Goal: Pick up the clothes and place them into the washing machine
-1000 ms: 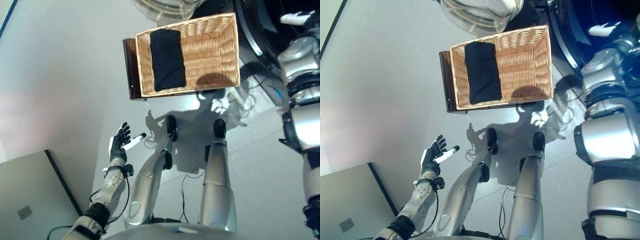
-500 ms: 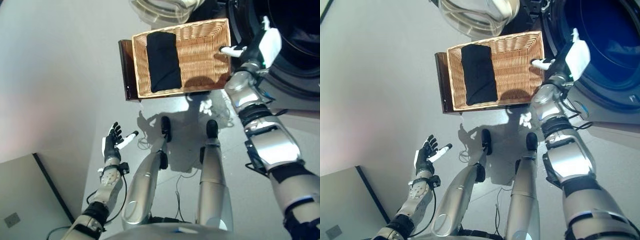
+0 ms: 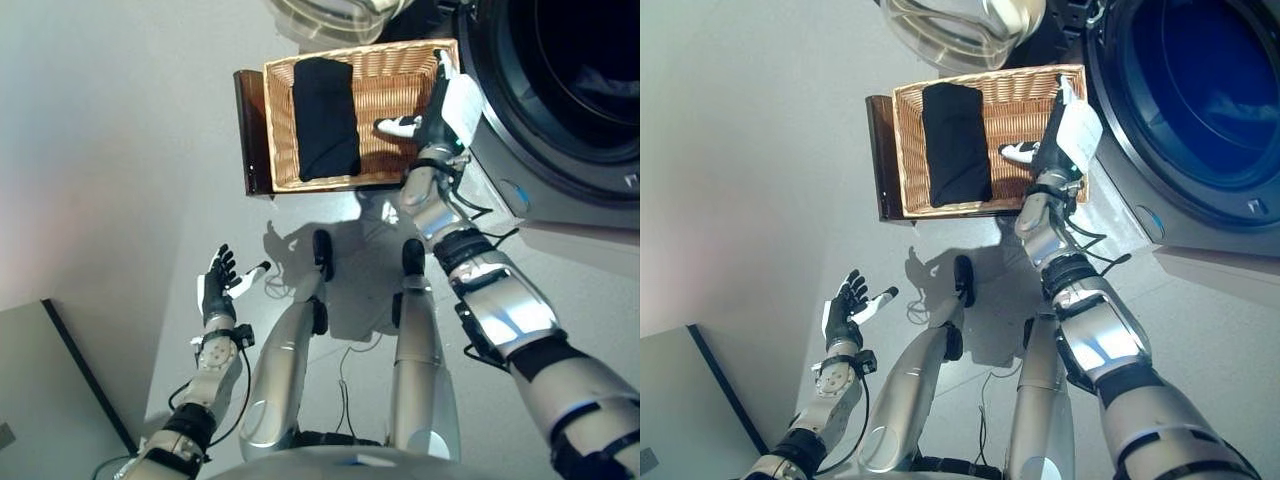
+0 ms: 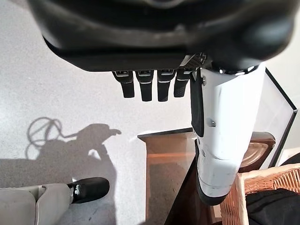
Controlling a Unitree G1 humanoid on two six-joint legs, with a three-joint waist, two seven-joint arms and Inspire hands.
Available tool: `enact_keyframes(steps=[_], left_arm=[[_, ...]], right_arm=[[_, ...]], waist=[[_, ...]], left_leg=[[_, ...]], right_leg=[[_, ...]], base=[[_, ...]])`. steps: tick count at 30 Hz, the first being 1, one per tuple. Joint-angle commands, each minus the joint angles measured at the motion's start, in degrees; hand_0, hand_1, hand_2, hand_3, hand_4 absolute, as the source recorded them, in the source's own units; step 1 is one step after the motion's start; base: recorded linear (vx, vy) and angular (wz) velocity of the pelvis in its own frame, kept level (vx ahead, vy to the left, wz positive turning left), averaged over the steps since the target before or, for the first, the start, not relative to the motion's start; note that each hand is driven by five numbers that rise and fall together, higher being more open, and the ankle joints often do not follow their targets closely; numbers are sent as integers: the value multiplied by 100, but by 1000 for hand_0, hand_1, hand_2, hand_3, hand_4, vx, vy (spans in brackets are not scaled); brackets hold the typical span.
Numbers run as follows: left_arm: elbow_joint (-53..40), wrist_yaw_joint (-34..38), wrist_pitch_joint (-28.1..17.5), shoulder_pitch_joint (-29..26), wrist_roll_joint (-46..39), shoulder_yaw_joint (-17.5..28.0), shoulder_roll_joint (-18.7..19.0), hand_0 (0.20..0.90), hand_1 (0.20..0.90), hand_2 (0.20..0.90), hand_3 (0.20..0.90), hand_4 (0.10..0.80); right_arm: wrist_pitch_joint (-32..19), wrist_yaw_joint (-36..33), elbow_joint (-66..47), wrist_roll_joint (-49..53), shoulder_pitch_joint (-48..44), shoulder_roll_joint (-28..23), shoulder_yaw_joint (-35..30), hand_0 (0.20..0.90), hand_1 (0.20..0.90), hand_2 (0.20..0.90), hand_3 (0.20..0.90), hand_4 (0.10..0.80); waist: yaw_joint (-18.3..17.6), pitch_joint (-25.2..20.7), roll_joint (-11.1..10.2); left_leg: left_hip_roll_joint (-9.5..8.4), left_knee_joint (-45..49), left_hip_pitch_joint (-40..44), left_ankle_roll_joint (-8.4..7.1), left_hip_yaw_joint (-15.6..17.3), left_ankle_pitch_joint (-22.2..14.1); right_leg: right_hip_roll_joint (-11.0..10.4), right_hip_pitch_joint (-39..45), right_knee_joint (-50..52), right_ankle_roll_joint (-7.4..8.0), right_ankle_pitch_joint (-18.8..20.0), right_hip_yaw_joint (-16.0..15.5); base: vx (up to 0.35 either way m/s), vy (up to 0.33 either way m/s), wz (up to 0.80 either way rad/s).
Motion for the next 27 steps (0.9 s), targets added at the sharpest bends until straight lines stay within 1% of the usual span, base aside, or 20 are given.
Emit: enact_keyframes(steps=[1,6,10,14,18,27], left_arm=[[-112,311,-300,-69,141,322,348,900,900,900,900,800],[-72,329,-312,-125,142,335,375,900,900,900,900,800],[-71,336,-320,-141,119,358,367,900,900,900,900,800],[-81,343,-332,-139,117,338,392,900,900,900,900,800],[-80,339,-337,-147,109,345,408,900,900,900,900,800],[-328,285,-384,-156,7,307,508,900,900,900,900,800]], right_arm=[[-337,-100,-583,-454,-422,-52,190,900,900,900,900,800],[-333,71,-433,-671,-549,230,486,900,900,900,900,800],[-285,153,-336,-839,-641,326,646,900,900,900,900,800],[-225,290,-70,-1004,-762,464,862,900,900,900,900,800],[-170,455,101,-1143,-838,512,1070,900,900,900,900,800],[-152,669,689,-960,-1184,539,1228,900,900,900,900,800]], waist=[[167,35,-22],[204,35,-77],[239,35,-92],[273,36,-118],[300,36,-128],[448,36,-114]], left_leg=[[178,473,-509,-489,190,-341],[165,453,-455,-490,148,-352],[178,436,-473,-490,141,-324],[153,391,-459,-491,107,-321],[134,338,-460,-494,73,-285],[93,263,-589,-506,-67,-185]], right_leg=[[-10,352,-730,-276,303,-216],[-28,398,-729,-282,267,-253],[-21,389,-742,-287,294,-261],[-44,404,-763,-280,279,-286],[-53,407,-772,-280,277,-320],[-75,304,-784,-263,307,-424]], base=[[27,-4,5],[8,-1,1],[0,0,0],[0,0,0],[5,1,2],[-4,-5,7]])
